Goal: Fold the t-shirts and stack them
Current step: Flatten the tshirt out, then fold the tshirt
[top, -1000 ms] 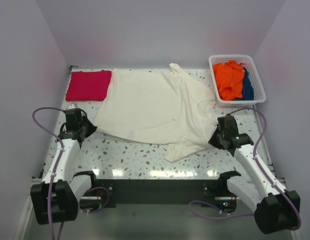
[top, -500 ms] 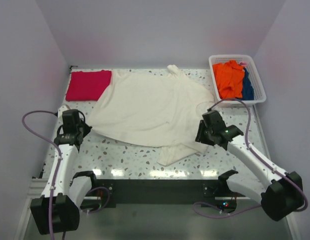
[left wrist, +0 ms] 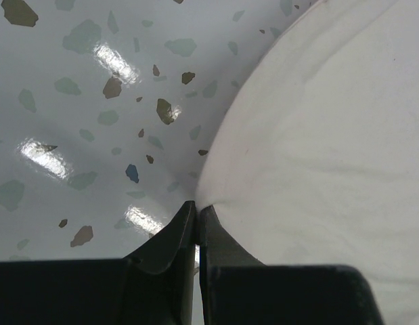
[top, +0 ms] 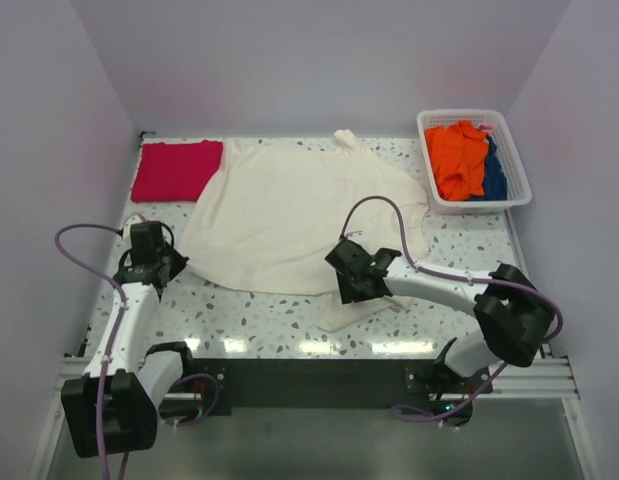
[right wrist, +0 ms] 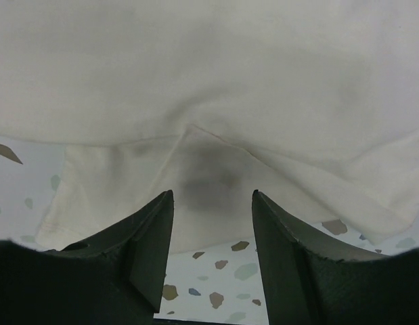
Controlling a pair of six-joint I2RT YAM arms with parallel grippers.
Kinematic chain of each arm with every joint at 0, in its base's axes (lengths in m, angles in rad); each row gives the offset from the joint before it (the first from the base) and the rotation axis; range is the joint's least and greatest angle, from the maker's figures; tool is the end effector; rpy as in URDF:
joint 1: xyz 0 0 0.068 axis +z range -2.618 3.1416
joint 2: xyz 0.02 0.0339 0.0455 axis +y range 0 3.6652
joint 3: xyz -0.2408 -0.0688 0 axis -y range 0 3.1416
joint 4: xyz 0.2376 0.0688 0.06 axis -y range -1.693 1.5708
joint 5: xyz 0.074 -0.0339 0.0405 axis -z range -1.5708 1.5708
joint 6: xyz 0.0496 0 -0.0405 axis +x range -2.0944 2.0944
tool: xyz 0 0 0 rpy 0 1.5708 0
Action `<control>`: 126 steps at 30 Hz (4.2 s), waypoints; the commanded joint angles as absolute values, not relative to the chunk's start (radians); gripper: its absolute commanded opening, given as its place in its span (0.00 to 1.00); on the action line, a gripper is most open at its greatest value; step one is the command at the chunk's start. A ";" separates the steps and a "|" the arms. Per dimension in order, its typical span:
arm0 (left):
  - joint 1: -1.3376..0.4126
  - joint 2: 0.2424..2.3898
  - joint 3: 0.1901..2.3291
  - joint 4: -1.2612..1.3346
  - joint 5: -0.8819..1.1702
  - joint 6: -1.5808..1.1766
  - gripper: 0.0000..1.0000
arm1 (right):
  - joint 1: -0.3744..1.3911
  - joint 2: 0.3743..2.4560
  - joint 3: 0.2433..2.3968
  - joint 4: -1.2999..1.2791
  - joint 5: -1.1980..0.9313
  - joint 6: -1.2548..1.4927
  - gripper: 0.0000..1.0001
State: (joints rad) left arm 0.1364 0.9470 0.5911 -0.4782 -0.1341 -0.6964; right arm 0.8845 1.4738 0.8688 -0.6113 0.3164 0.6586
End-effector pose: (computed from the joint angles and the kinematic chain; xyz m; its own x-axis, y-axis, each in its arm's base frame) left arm 0.2029 0.0345 0.1912 -0.4194 -0.6992 -0.5789 -0.6424 0.6792 -0.3550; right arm 0.1819 0.1978 0.1538 -0.8780 -0.1541 -0.4531 -0.1636 0.9864 -0.0183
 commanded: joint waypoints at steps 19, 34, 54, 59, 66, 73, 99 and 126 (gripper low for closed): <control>0.143 0.980 0.607 -0.419 -0.107 -0.672 0.03 | 0.911 1.595 0.914 -0.525 0.468 0.761 0.35; 0.143 0.983 0.592 -0.422 -0.095 -0.683 0.02 | 0.913 1.258 0.746 -0.675 0.434 0.844 0.00; 0.144 0.908 0.591 -0.528 -0.112 -0.759 0.03 | 0.913 0.500 0.942 -1.290 0.462 1.019 0.00; 0.144 0.844 0.617 -0.581 -0.144 -0.773 0.04 | 0.913 0.523 0.962 -1.284 0.434 0.976 0.00; 0.144 0.811 0.640 -0.597 -0.175 -0.778 0.04 | 0.913 0.630 0.868 -1.140 0.394 0.924 0.00; 0.140 0.963 0.649 -0.437 -0.083 -0.755 0.03 | 0.905 0.859 0.913 -1.042 0.555 0.812 0.00; 0.081 1.563 1.009 -0.299 -0.135 -0.833 0.03 | 0.322 1.617 1.365 -0.611 0.183 0.374 0.00; 0.072 1.707 1.126 -0.252 -0.074 -0.804 0.05 | 0.179 1.595 1.321 -0.566 0.166 0.388 0.00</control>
State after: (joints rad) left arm 0.0803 1.6890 1.0790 -0.3023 -0.0814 -0.8104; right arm 0.1818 1.6405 1.3212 -0.5980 0.1646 0.3954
